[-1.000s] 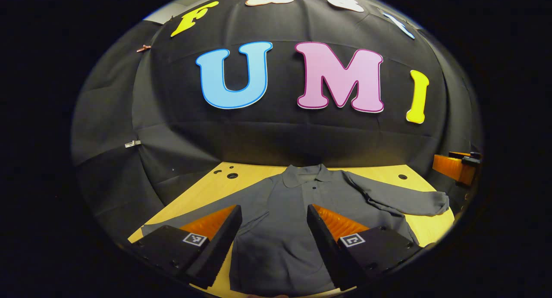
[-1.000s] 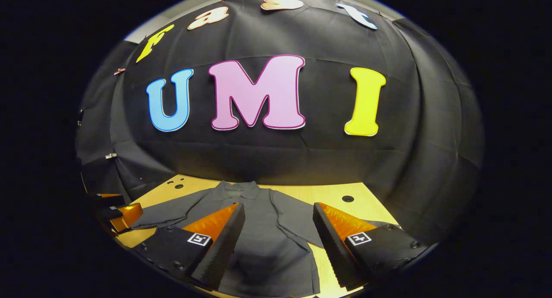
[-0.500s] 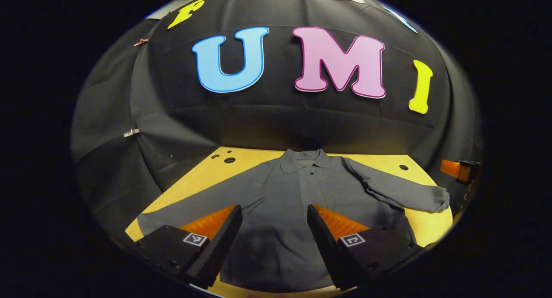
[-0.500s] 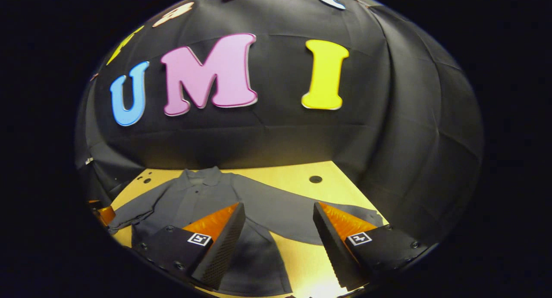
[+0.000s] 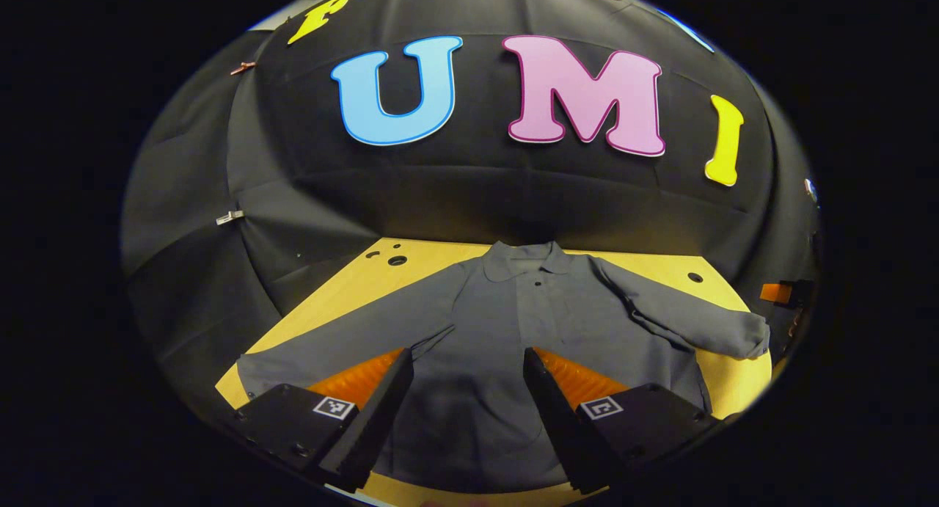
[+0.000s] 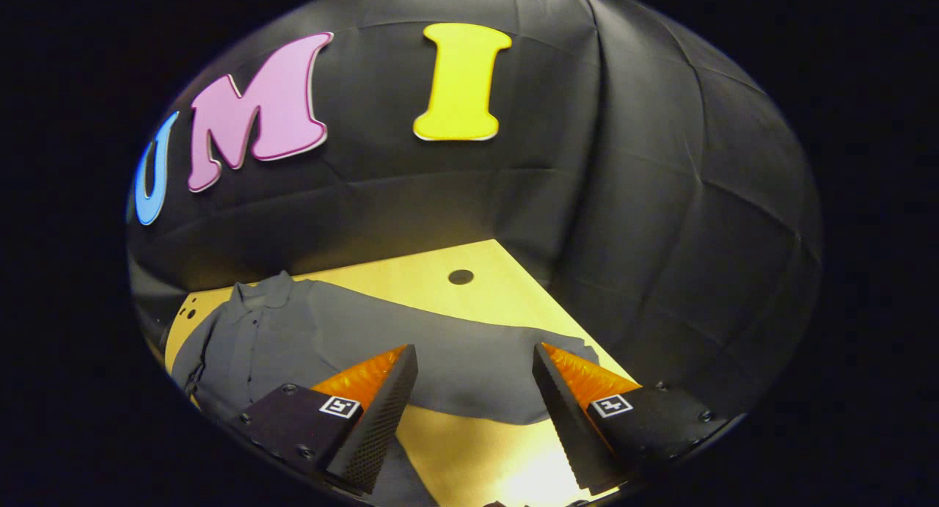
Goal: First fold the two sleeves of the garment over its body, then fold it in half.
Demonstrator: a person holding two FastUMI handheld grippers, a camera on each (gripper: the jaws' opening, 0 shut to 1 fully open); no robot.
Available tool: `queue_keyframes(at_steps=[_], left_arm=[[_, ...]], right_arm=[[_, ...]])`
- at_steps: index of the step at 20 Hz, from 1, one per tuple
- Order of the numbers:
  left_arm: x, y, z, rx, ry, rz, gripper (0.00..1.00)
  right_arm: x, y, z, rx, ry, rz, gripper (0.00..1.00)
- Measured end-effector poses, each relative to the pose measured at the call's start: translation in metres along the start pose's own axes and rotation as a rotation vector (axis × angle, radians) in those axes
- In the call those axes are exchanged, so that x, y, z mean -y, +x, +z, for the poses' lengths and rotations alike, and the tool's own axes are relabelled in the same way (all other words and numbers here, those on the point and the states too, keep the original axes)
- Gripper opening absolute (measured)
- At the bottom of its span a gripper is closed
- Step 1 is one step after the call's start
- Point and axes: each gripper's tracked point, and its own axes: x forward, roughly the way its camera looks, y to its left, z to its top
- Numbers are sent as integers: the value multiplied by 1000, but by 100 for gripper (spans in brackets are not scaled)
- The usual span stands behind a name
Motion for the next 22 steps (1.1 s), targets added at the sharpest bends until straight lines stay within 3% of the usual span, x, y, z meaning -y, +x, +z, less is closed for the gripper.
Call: queue_keyframes(at_steps=[10,22], left_arm=[[-6,2,-15,-63,4,13,96],[-13,7,-25,-105,16,19,96]], right_arm=[[75,42,-45,-150,50,-157,98],[121,99,-103,-329,105,-268,99]])
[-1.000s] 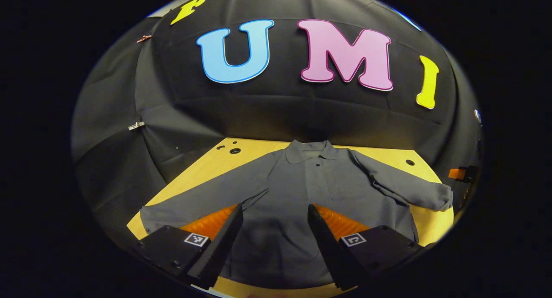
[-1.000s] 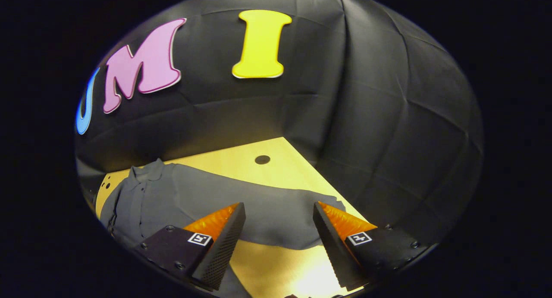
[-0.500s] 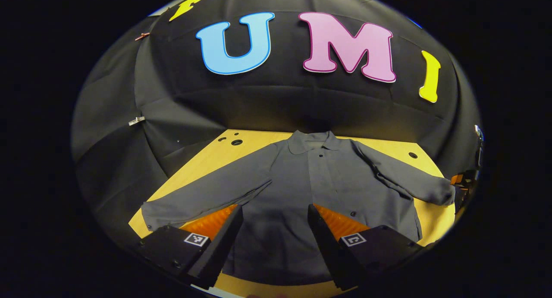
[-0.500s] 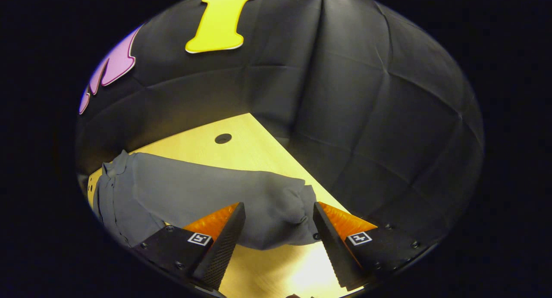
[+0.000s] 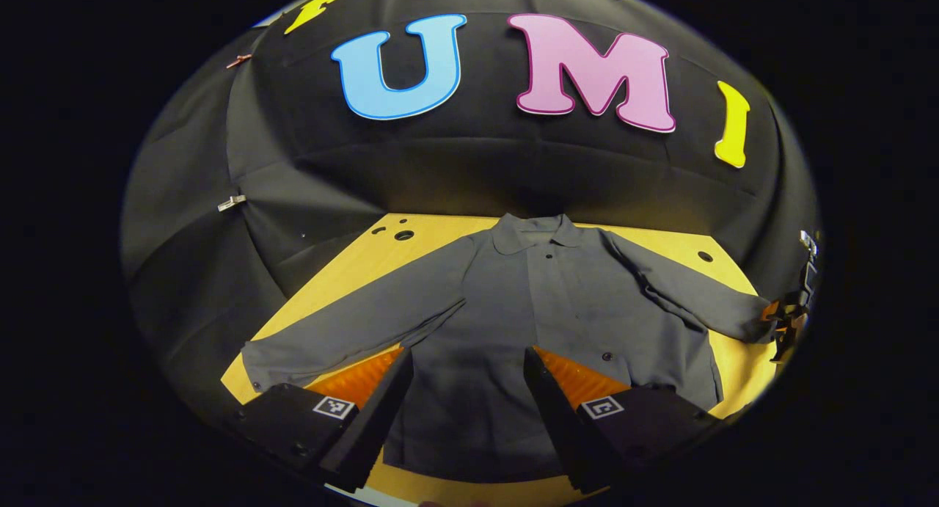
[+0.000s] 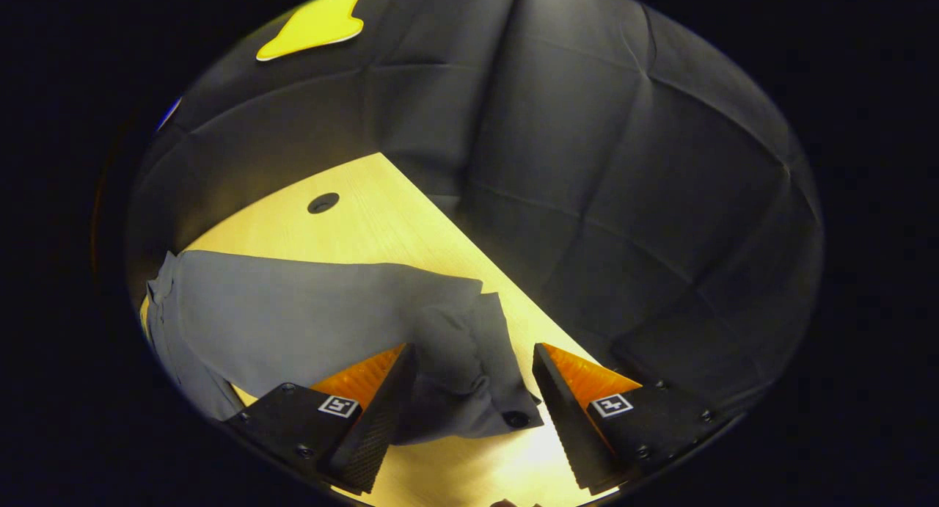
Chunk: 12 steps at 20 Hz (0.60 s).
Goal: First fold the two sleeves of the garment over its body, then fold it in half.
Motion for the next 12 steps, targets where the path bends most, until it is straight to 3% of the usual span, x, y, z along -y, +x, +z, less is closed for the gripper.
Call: queue_keyframes(at_steps=[4,9,11,12], left_arm=[[0,-1,-1,-1,3,2,96],[3,2,-2,-12,4,-8,96],[4,2,-5,-18,3,-8,96],[5,3,-6,-24,4,-10,96]], right_arm=[[3,12,-15,-67,24,14,98],[-2,12,-13,-65,42,39,95],[-7,12,-12,-64,23,56,90],[-10,14,-11,-64,13,65,80]])
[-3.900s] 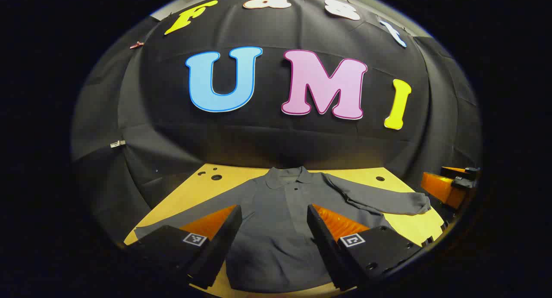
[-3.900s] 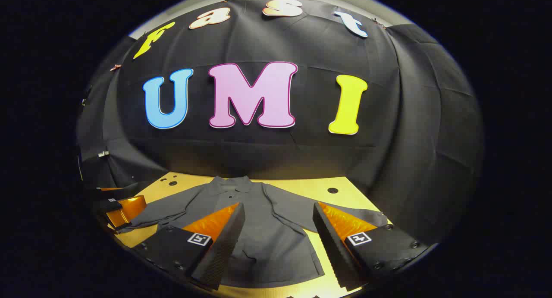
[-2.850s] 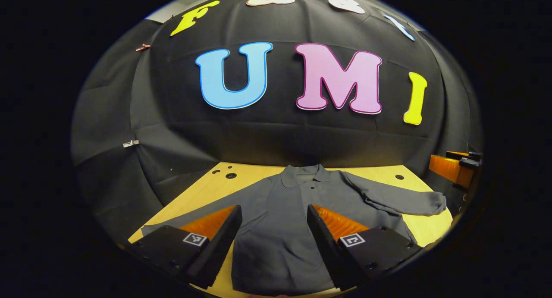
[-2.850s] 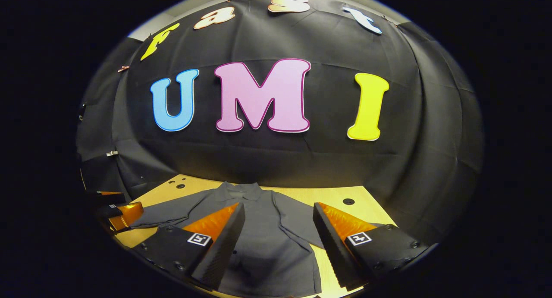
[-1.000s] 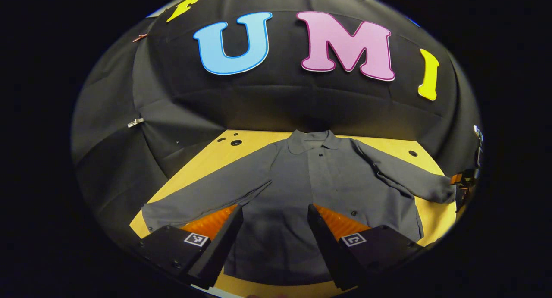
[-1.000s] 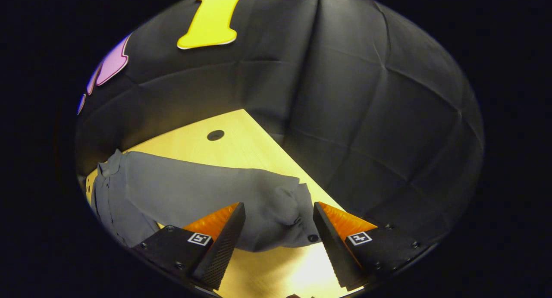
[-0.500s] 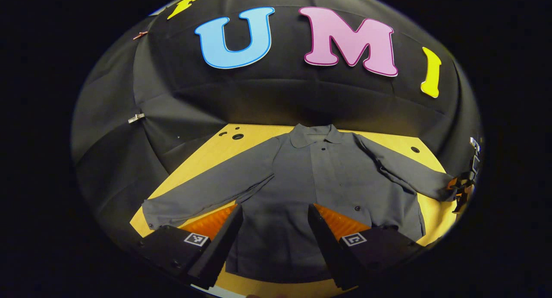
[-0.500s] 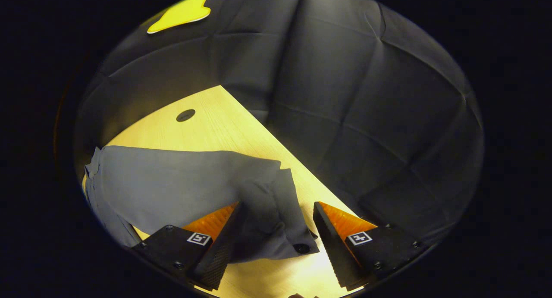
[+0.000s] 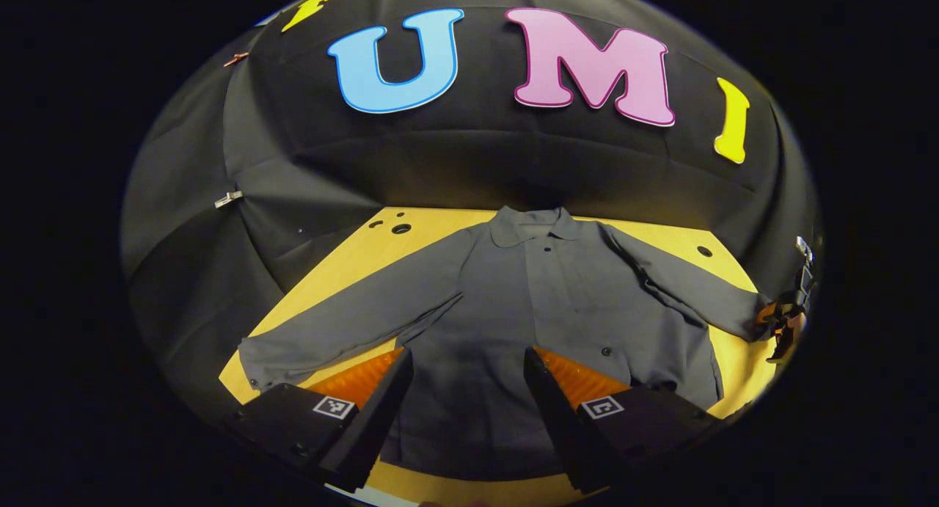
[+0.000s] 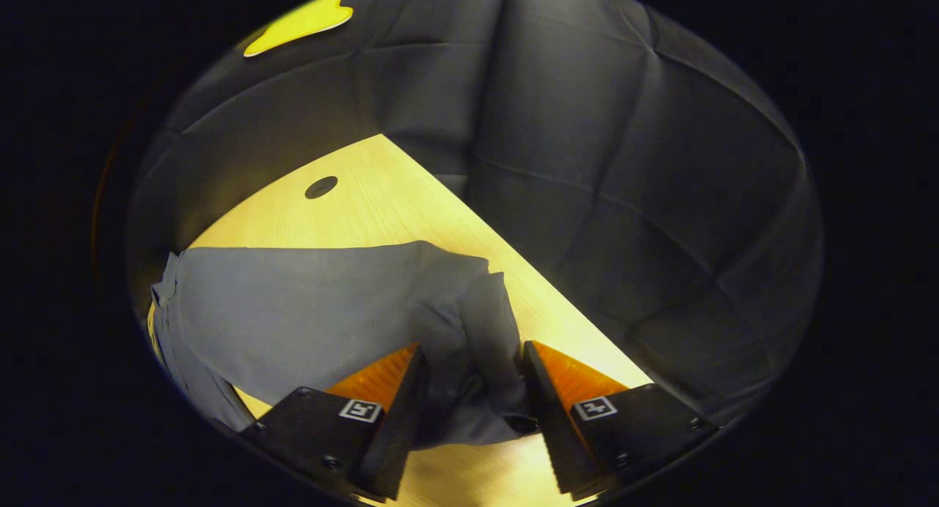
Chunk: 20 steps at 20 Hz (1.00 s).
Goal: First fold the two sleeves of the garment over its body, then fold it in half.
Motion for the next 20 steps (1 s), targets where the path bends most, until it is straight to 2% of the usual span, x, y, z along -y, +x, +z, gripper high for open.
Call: queue_keyframes(at_steps=[1,3,4,6,7,9,10,12,14,17,20], left_arm=[[0,1,-2,-6,0,-2,96],[-1,-1,-3,-9,-8,-1,96],[-2,-1,-4,-7,-13,0,96],[-4,-3,-4,-4,-18,8,96],[-6,-4,-5,-6,-20,16,96],[-8,-4,-10,-16,-32,19,96],[-9,-6,-13,-26,-34,23,96],[-13,-9,-17,-36,-32,33,96],[-22,-15,-13,-24,-28,55,96],[-27,-20,-14,-20,-28,66,96],[-31,-19,-22,-41,-46,54,96]], right_arm=[[-6,1,1,-5,-6,11,75],[-16,4,2,-12,-19,29,54],[-21,1,1,-15,-24,44,31],[-25,3,0,-29,-11,55,14],[-27,1,-4,-54,-11,68,14],[-28,2,-2,-75,-21,106,0],[-29,1,-2,-83,-9,117,5],[-30,-1,-2,-101,39,113,5],[-30,-2,-2,-119,36,106,5],[-36,-9,14,-73,-41,108,5],[-51,-35,34,-9,-98,144,5]])
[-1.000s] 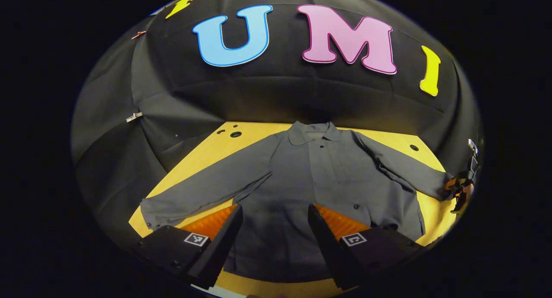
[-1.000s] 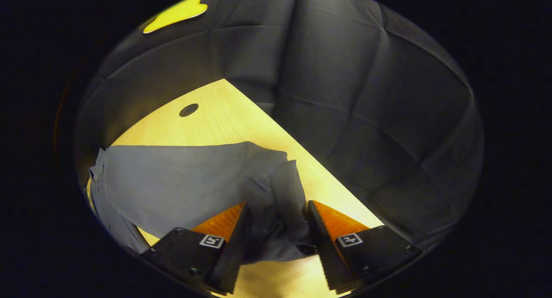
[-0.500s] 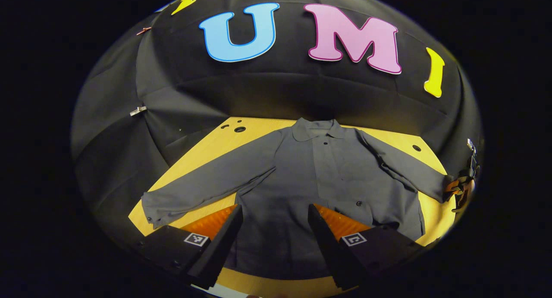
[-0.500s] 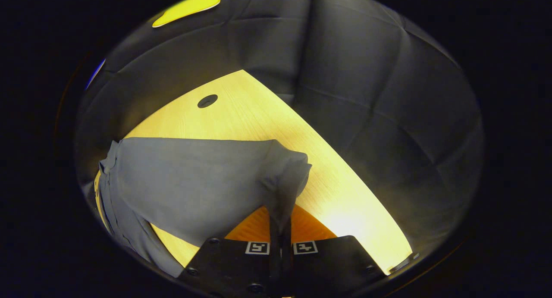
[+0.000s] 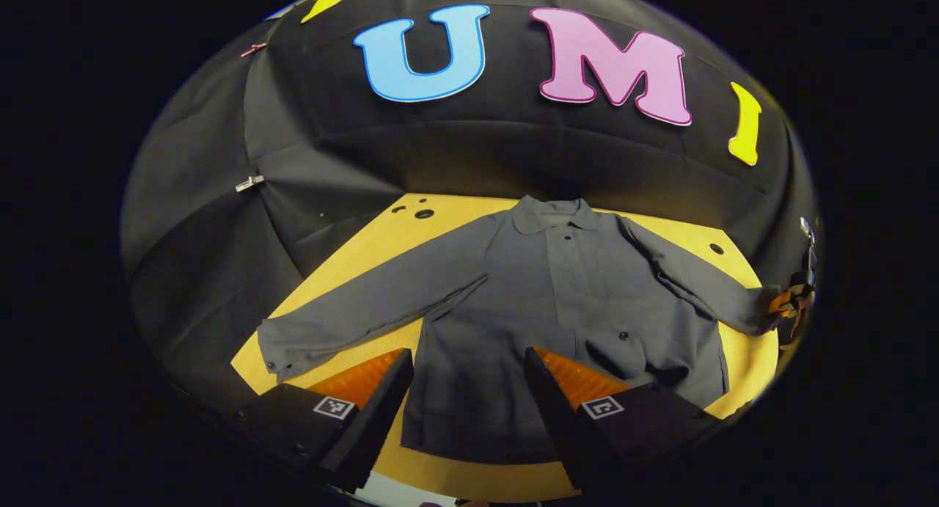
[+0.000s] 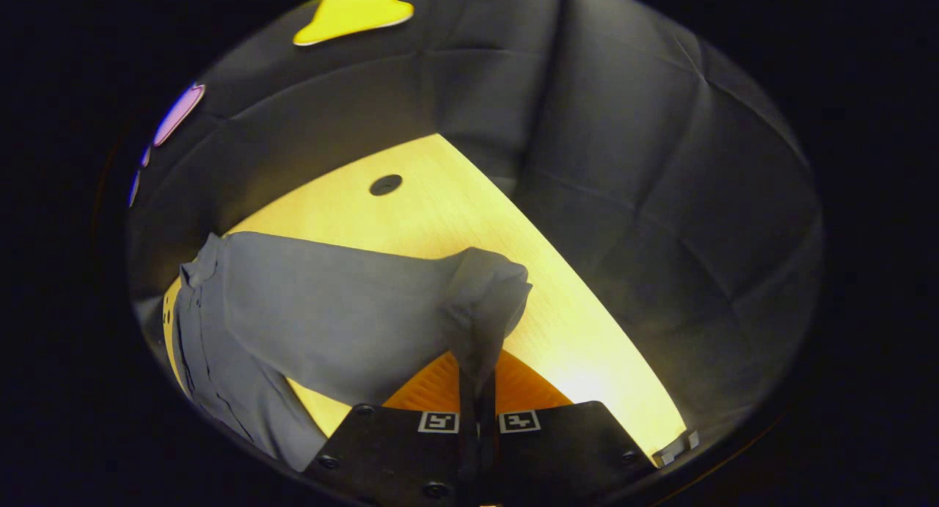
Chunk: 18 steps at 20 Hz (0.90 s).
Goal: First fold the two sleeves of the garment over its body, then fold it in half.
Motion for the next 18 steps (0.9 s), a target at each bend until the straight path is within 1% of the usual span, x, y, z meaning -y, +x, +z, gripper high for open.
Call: queue_keyframes(at_steps=[3,7,10,13,15,18], left_arm=[[-8,2,3,6,-3,6,96],[-23,2,3,9,-6,3,96],[-36,2,-2,0,-35,10,96],[-50,1,-6,-3,-79,32,96],[-63,0,-14,-9,-106,52,96],[-77,-4,-24,-17,-135,79,96]], right_arm=[[-17,-33,17,50,-46,39,5],[-58,-66,30,82,-120,96,5],[-81,-93,41,99,-172,140,5],[-113,-117,53,104,-189,216,5],[-147,-119,51,101,-224,254,5],[-215,-125,41,114,-316,338,5]])
